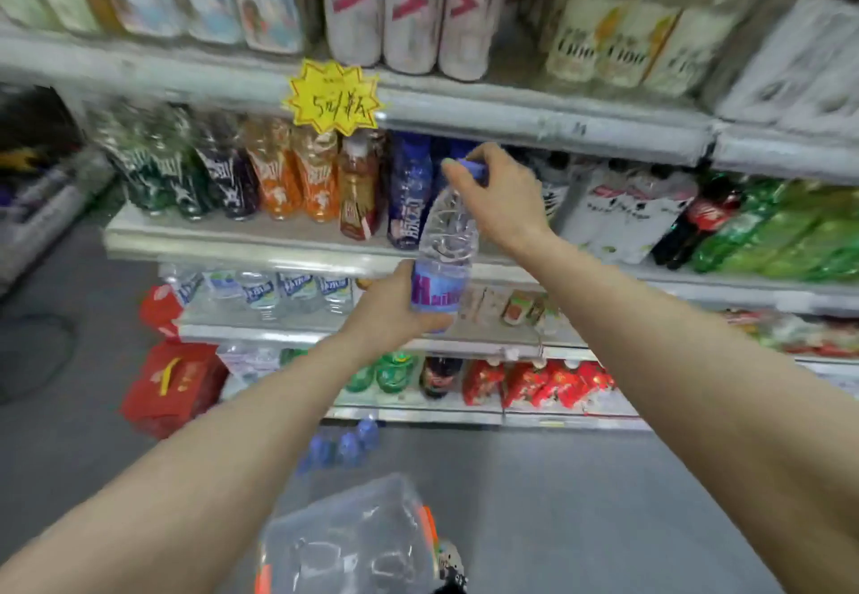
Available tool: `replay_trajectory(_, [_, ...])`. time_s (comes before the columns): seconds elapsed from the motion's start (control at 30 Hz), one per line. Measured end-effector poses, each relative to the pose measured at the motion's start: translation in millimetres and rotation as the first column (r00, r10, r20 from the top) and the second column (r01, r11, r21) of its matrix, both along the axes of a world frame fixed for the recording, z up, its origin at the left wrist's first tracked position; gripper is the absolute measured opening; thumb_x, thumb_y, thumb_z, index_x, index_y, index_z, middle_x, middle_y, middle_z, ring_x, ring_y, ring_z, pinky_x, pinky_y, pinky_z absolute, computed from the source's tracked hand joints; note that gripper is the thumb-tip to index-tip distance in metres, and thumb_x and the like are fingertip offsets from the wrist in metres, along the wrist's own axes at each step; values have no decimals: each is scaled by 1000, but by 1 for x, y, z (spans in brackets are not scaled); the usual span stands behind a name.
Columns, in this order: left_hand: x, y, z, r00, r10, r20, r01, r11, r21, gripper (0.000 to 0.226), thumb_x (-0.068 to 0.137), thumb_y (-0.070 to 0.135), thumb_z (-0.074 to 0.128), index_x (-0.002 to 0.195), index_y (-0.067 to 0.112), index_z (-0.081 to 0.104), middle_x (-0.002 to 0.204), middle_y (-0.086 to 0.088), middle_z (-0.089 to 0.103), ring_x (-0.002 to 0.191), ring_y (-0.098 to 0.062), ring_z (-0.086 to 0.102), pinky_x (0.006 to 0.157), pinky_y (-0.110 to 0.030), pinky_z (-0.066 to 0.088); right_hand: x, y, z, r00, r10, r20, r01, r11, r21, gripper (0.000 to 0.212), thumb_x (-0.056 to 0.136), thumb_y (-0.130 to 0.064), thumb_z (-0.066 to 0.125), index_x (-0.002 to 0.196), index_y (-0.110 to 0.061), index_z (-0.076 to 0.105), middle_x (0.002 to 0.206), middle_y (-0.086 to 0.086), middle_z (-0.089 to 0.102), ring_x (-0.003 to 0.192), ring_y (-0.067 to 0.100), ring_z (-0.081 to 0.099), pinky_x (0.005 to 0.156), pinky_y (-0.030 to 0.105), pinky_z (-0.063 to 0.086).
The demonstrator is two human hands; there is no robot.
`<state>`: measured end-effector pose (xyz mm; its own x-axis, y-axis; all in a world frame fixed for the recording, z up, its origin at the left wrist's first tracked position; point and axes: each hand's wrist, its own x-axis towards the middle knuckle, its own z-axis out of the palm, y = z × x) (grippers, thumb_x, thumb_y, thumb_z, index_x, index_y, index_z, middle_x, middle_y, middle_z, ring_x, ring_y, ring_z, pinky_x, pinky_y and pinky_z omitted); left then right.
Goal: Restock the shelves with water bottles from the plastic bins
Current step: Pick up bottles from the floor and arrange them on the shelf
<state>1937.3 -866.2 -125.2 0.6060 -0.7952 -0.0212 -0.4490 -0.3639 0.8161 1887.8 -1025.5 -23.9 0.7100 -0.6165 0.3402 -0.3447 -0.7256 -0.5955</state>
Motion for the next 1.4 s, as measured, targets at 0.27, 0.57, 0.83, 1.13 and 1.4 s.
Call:
replay_trajectory(0.27, [8, 14, 132, 996, -89, 18, 89, 995, -53, 60, 68, 37, 86, 118, 28, 54, 110, 10, 67, 94, -3, 65, 81, -24, 55, -13, 16, 112, 986, 151, 74, -164, 957, 239, 36, 99, -49, 42, 118, -19, 47, 104, -4, 61, 87, 9, 59, 75, 32, 46])
replay_trajectory(0.57, [13, 13, 271, 984, -158, 85, 171, 970, -173, 53, 70, 45, 83, 115, 30, 59, 104, 13, 71, 93, 1, 66, 87, -23, 54, -1, 27, 255, 957, 98, 275, -138, 982, 130, 38, 85, -55, 52, 104, -22, 56, 99, 0, 68, 89, 21, 69, 88, 47, 53])
replay_trajectory(0.83, [37, -26, 378, 954, 30, 297, 63, 951, -301, 64, 66, 56, 80, 117, 23, 61, 102, 8, 70, 91, -10, 68, 87, -36, 56, 18, -1, 376, 905, 112, 410, -111, 993, -25, 44, 83, -54, 51, 112, -21, 56, 99, 7, 68, 88, 26, 69, 80, 51, 58])
replay_trajectory(1.13, [96, -80, 418, 692, 202, 693, -129, 979, -156, 62, 93, 52, 53, 141, 15, 43, 141, -2, 51, 127, -21, 48, 102, -34, 39, 51, -73, 438, 879, 119, 461, -8, 972, -234, 45, 95, -54, 45, 118, -15, 51, 99, 7, 65, 92, 28, 65, 88, 51, 52])
replay_trajectory(1.4, [137, -111, 398, 572, 169, 803, -265, 964, -14, 41, 98, 50, 43, 126, 24, 57, 123, -1, 63, 111, -23, 58, 85, -34, 46, 97, -118, 420, 912, 115, 393, -24, 973, -229, 42, 102, -42, 44, 124, -7, 46, 104, 7, 56, 97, 29, 56, 81, 37, 42])
